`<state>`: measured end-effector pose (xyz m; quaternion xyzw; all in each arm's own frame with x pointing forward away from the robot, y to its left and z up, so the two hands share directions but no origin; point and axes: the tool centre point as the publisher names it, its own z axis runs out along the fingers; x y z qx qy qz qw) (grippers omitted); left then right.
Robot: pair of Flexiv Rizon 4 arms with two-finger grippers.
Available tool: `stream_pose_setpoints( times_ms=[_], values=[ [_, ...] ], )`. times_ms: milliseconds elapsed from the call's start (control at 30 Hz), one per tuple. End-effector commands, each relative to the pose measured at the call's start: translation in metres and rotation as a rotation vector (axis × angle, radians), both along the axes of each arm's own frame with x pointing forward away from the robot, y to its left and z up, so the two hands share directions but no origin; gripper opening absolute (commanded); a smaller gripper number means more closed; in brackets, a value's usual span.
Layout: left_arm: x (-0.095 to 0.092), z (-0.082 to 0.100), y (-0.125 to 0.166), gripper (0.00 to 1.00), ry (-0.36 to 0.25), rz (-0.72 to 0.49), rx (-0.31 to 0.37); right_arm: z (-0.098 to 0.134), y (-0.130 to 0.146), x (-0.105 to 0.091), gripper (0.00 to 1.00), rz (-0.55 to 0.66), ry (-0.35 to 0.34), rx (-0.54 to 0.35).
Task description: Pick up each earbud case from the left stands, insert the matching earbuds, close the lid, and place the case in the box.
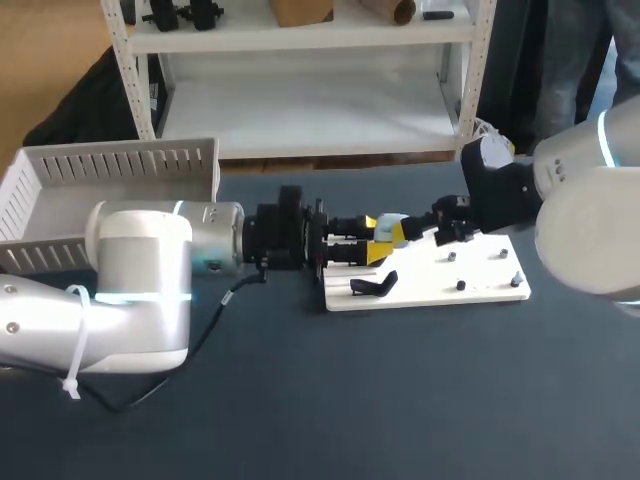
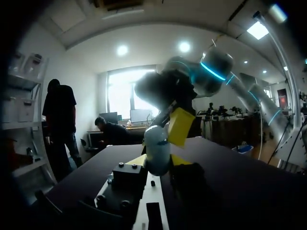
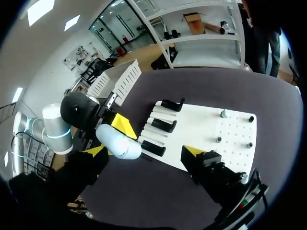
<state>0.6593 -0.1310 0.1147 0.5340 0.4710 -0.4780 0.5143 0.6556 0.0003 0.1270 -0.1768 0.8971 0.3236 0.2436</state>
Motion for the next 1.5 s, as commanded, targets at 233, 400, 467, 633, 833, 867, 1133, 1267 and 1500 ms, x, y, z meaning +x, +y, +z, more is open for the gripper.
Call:
stream_pose_setpoints(
  times_ms=[233,400,467,633,833,867,1133,1267,1500],
  values=[
    [-0.002,-0.001,0.000,0.00,-0.002,-0.001,-0.002,0.015,-0.003,0.001,1.00,0.000,-0.024,-0.011],
    [-0.002,-0.001,0.000,0.00,-0.002,-0.001,-0.002,0.032,-0.014,-0.001,1.00,0.009,-0.096,-0.078],
    [-0.002,-0.001,0.000,0.00,-0.002,-0.001,-0.002,0.040,-0.022,-0.002,1.00,0.010,-0.131,-0.119],
    [-0.002,-0.001,0.000,0.00,-0.002,-0.001,-0.002,0.052,-0.045,-0.002,1.00,0.000,-0.227,-0.258],
    [-0.001,-0.002,0.001,0.00,0.005,0.019,-0.056,0.049,-0.078,0.002,1.00,-0.027,-0.269,-0.418],
    [-0.001,-0.002,0.001,0.00,0.008,0.020,-0.072,0.047,-0.082,0.003,1.00,-0.031,-0.275,-0.441],
    [-0.002,0.000,-0.001,0.00,0.018,0.012,-0.098,0.024,-0.108,0.006,1.00,-0.049,-0.258,-0.552],
    [-0.004,0.001,-0.002,0.00,0.023,0.013,-0.101,0.011,-0.118,0.008,1.00,-0.059,-0.208,-0.586],
    [-0.004,0.001,-0.002,0.00,0.023,0.013,-0.101,-0.017,-0.132,0.009,1.00,-0.081,-0.079,-0.657]
  ],
)
